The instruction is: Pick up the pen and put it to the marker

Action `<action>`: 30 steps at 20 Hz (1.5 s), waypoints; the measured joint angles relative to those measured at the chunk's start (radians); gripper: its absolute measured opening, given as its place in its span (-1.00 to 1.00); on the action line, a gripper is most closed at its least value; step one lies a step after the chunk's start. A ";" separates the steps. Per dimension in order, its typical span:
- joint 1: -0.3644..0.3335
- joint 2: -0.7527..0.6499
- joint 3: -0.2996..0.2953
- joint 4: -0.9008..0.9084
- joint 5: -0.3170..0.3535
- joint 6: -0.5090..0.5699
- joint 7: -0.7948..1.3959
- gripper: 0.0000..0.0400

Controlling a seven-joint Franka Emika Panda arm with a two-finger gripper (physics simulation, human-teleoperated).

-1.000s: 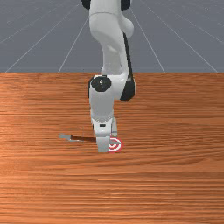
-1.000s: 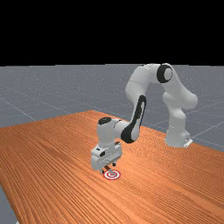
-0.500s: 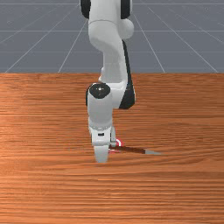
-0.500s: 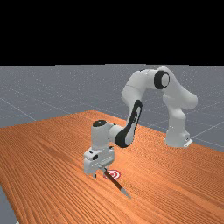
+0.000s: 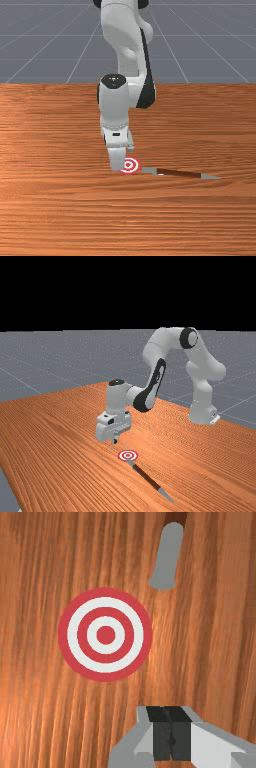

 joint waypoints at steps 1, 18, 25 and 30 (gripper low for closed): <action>-0.015 -0.004 0.009 0.007 -0.002 -0.001 -0.041 -0.98; 0.175 -0.014 -0.048 0.026 0.000 -0.018 0.341 -1.00; 0.261 -0.021 -0.018 0.013 -0.024 -0.012 0.370 0.83; 0.313 0.039 0.000 0.142 -0.013 -0.157 0.417 0.99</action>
